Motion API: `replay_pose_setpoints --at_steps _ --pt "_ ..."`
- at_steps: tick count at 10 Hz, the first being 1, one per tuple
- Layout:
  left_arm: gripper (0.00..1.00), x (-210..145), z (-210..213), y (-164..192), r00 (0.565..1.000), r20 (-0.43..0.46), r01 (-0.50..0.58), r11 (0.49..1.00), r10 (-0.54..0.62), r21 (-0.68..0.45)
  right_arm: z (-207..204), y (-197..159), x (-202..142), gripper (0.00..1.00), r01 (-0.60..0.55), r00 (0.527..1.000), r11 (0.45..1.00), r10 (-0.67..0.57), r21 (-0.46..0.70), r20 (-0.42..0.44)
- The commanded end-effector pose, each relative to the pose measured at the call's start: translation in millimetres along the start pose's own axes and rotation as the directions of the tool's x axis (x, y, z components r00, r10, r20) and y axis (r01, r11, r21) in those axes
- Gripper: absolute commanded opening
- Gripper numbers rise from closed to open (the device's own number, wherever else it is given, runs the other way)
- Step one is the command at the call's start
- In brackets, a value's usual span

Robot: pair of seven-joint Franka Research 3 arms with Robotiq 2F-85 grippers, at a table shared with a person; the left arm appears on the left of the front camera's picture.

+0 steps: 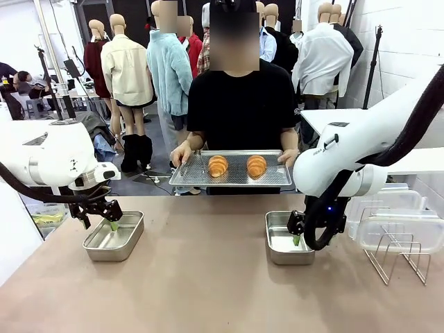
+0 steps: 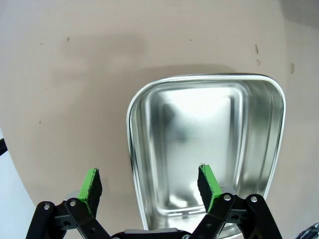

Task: Place the bread in airtight containers.
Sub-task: Lift both Airtight Container.

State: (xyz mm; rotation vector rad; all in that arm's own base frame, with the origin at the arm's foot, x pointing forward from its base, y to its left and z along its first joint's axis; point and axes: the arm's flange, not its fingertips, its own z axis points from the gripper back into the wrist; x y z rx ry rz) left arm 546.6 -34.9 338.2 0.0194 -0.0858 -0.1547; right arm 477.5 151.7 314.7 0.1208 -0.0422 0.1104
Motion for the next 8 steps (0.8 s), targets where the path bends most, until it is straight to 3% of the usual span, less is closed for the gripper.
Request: replay_pose_setpoints --at_steps 1,3,4,5,8 --pt "1.0 6.0 0.5 6.5 0.999 -0.037 0.019 1.0 -0.02 -0.018 0.5 7.2 5.1 1.0 0.028 0.999 0.998 -0.027 -0.05 0.027" --pt "0.95 6.0 -2.9 12.4 0.999 -0.039 0.013 1.0 -0.014 -0.009 4.0 8.7 6.5 1.0 0.035 0.998 0.997 -0.032 -0.072 0.049" --pt "0.87 5.2 -3.8 15.2 0.999 -0.031 0.008 1.0 -0.008 -0.001 6.3 10.0 7.8 1.0 0.032 0.998 0.996 -0.028 -0.079 0.055" --pt "0.73 4.9 -3.8 17.7 1.0 -0.029 0.003 1.0 -0.004 -0.001 7.9 12.4 8.6 1.0 0.031 0.998 0.996 -0.026 -0.088 0.065" --pt "0.13 4.8 -7.9 19.8 0.999 -0.034 0.005 1.0 -0.006 -0.017 7.1 14.9 9.7 0.4 0.029 0.998 0.996 -0.023 -0.087 0.065"
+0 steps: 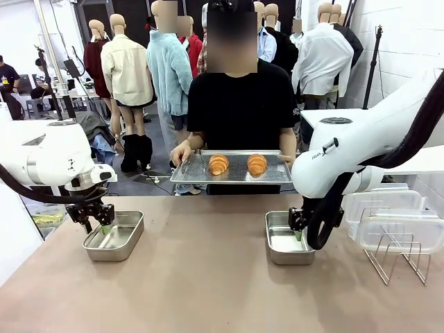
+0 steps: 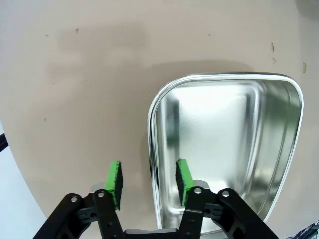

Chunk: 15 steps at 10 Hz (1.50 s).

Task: Place the bread in airtight containers.
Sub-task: Lift both Airtight Container.

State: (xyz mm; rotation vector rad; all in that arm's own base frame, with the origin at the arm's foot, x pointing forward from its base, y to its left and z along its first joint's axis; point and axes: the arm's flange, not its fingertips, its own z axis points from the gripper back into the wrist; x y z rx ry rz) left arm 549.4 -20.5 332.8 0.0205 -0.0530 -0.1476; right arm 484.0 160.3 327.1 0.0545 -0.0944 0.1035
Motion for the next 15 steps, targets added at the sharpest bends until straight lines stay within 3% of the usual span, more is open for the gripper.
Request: replay_pose_setpoints --at_steps 1,2,8,9,10,11,15 --pt "0.0 5.6 -3.6 5.1 1.0 -0.006 0.011 1.0 -0.011 -0.016 -5.5 5.0 2.0 0.2 0.029 1.0 0.999 -0.029 -0.018 0.006" --pt "0.0 5.9 -4.8 4.1 1.0 -0.009 0.015 1.0 -0.015 -0.015 -7.4 4.2 2.1 0.0 0.033 0.999 0.999 -0.033 -0.017 0.0" --pt "0.0 3.2 -0.7 4.0 1.0 0.004 0.025 0.999 -0.025 -0.029 -8.4 4.6 2.0 0.0 0.046 0.999 0.999 -0.046 -0.028 0.002" --pt "0.0 2.1 0.3 3.4 1.0 0.004 0.02 0.999 -0.02 -0.038 -9.4 4.3 3.5 0.0 0.057 0.998 0.998 -0.058 -0.032 -0.021" --pt "0.0 3.3 0.2 4.2 1.0 0.001 0.016 0.999 -0.016 -0.033 -13.9 5.7 7.9 0.0 0.017 0.993 0.999 -0.021 -0.041 -0.112" --pt "0.0 2.5 -2.8 -0.5 1.0 -0.002 0.011 1.0 -0.011 -0.007 -6.3 -0.5 -0.9 0.0 0.031 0.999 1.0 -0.031 -0.003 -0.014" --pt "0.0 2.5 -2.8 -0.5 1.0 -0.002 0.011 1.0 -0.011 -0.007 -6.3 -0.5 -0.9 0.0 0.031 0.999 1.0 -0.031 -0.003 -0.014"
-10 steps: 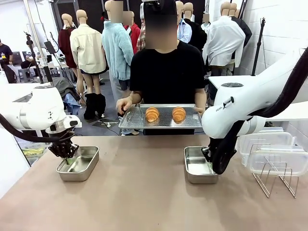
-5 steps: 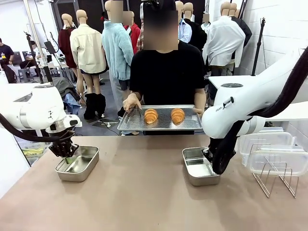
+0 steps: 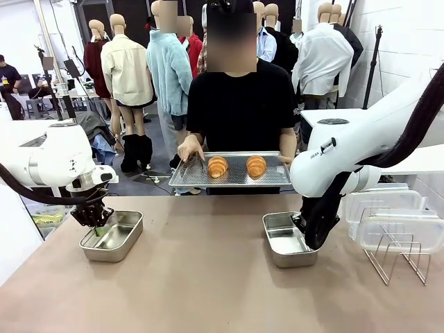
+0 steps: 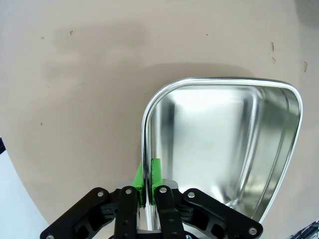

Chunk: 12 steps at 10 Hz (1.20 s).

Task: Place the bread in airtight containers.
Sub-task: Once an object is inside an Airtight Container , place the container in the center of the table.

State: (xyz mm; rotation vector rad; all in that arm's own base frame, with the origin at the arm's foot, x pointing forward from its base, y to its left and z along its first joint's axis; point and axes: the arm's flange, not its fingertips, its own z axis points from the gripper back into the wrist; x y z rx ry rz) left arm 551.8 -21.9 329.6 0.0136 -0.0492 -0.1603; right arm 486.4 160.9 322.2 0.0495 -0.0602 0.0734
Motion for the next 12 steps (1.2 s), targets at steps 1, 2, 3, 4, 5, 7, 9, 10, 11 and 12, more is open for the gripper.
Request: replay_pose_setpoints --at_steps 1,2,3,4,5,7,9,10,11,12 --pt "0.0 0.1 0.4 0.6 1.0 0.001 -0.001 1.0 0.001 0.0 -1.2 -0.7 -2.7 0.0 0.0 1.0 1.0 0.0 0.002 0.019" --pt "0.0 0.1 0.4 0.6 1.0 0.001 -0.001 1.0 0.001 0.0 -1.2 -0.7 -2.7 0.0 0.0 1.0 1.0 0.0 0.002 0.019" --pt "0.0 0.1 0.4 0.6 1.0 0.001 -0.001 1.0 0.001 0.0 -1.2 -0.7 -2.7 0.0 0.0 1.0 1.0 0.0 0.002 0.019" --pt "0.0 0.1 0.4 0.6 1.0 0.001 -0.001 1.0 0.001 0.0 -1.2 -0.7 -2.7 0.0 0.0 1.0 1.0 0.0 0.002 0.019" --pt "0.0 0.1 0.4 0.6 1.0 0.001 -0.001 1.0 0.001 0.0 -1.2 -0.7 -2.7 0.0 0.0 1.0 1.0 0.0 0.002 0.019" --pt "0.0 0.1 0.4 0.6 1.0 0.001 -0.001 1.0 0.001 0.0 -1.2 -0.7 -2.7 0.0 0.0 1.0 1.0 0.0 0.002 0.019" --pt "0.0 0.0 0.0 0.0 1.0 0.0 0.0 1.0 0.0 0.0 6.5 0.3 0.6 0.0 0.003 1.0 1.0 -0.003 0.004 -0.01" --pt "0.0 -4.1 13.0 -6.7 1.0 -0.011 -0.013 1.0 0.014 0.01 18.2 3.7 1.2 0.0 0.005 1.0 1.0 -0.005 0.02 0.019" --pt "0.0 -12.9 31.7 -11.5 1.0 0.013 -0.027 1.0 0.026 0.015 34.5 5.0 -1.8 0.0 0.014 0.998 0.999 -0.017 0.04 0.054" --pt "0.0 -20.0 48.5 -15.3 0.999 0.031 -0.028 0.999 0.027 0.021 49.6 3.1 -3.8 0.0 0.029 0.997 0.998 -0.033 0.055 0.072"
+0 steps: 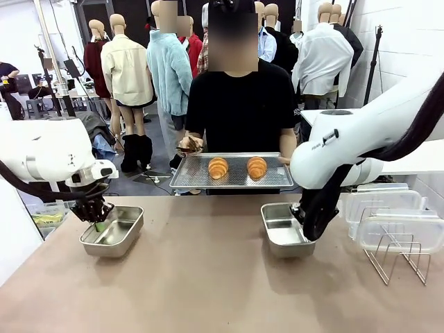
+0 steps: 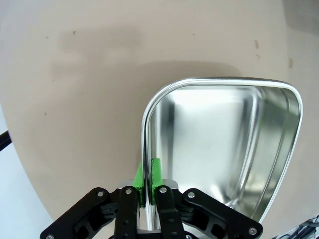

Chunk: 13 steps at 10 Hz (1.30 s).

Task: Place the bread in airtight containers.
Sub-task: Once an object is inside an Airtight Container , place the container in the center of the table.

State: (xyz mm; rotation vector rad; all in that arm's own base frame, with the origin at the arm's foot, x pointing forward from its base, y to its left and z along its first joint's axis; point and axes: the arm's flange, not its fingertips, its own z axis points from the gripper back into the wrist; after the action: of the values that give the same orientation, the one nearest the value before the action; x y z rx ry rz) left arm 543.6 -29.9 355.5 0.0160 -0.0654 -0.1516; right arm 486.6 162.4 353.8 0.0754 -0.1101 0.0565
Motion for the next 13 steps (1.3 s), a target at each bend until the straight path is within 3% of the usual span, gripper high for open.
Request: replay_pose_setpoints --at_steps 1,4,6,10,13 --pt "0.0 -14.9 37.6 -9.0 0.999 0.015 -0.049 0.999 0.049 0.018 35.1 -2.4 -4.6 0.0 0.033 0.998 0.998 -0.035 0.05 0.042" --pt "0.0 -10.0 89.8 -22.5 0.99 -0.051 -0.131 0.989 0.128 -0.067 76.0 -10.0 7.5 0.0 0.095 0.995 0.993 -0.097 0.063 0.025" --pt "0.0 -11.5 107.6 -32.3 0.993 -0.051 -0.118 0.981 0.111 -0.154 79.9 -15.8 12.7 0.0 0.124 0.992 0.99 -0.126 0.073 0.012" --pt "0.0 -16.8 120.1 -46.0 0.993 -0.012 -0.116 0.982 0.115 -0.152 74.0 -16.8 15.8 0.0 0.125 0.992 0.99 -0.125 0.07 -0.011" --pt "0.0 -12.1 113.1 -41.2 0.994 -0.036 -0.106 0.985 0.102 -0.14 73.9 -23.1 8.9 0.0 0.114 0.993 0.992 -0.115 0.057 0.005"
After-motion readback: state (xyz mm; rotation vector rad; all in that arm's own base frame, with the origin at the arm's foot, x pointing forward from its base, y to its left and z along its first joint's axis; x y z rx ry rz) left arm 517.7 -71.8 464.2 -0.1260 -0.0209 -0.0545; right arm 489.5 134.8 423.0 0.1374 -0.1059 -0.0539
